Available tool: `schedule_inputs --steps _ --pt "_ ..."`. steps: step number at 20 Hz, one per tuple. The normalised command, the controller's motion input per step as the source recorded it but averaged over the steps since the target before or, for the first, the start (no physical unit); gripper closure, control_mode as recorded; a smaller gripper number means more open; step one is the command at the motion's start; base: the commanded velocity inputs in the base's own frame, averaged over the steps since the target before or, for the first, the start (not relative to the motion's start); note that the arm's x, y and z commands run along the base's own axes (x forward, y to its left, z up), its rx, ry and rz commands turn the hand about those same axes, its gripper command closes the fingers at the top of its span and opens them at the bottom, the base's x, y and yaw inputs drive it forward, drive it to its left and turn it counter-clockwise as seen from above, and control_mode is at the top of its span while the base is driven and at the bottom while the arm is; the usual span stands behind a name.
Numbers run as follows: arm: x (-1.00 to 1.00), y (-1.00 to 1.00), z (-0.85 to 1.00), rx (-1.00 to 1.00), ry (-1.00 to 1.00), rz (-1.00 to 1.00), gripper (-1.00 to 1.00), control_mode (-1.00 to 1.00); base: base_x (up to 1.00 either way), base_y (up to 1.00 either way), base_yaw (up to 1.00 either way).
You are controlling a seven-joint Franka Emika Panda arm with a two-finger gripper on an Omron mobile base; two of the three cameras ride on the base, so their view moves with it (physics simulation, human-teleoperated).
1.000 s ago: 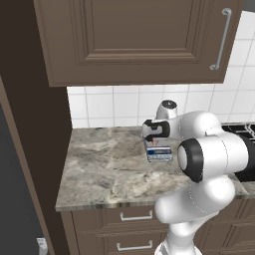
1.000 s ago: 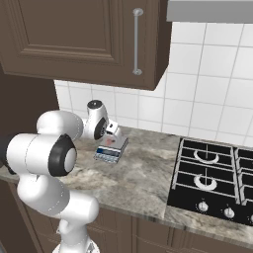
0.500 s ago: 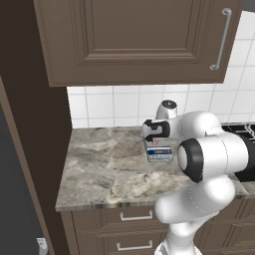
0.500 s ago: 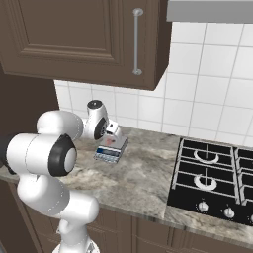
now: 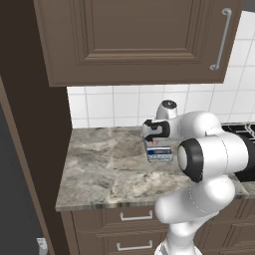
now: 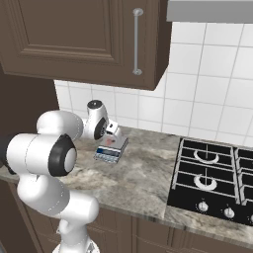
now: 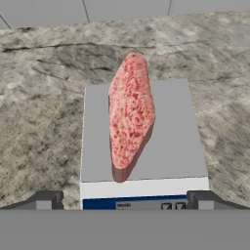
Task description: Take the steak from the fridge and place it on the digital scale on the counter by the fridge. Wait a few seconds for a reading, then move it to the plate on the dining counter.
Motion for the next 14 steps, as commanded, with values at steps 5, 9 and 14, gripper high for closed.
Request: schedule_inputs --steps 5,9,14 --pt "0.00 0.00 0.00 0.00 0.00 0.00 -1.00 -1.00 0.00 0.00 0.00" --pt "0.00 0.00 0.00 0.00 0.00 0.00 -1.00 -1.00 0.00 0.00 0.00" --pt "0.00 0.00 0.00 0.00 0.00 0.00 -1.00 -1.00 0.00 0.00 0.00"
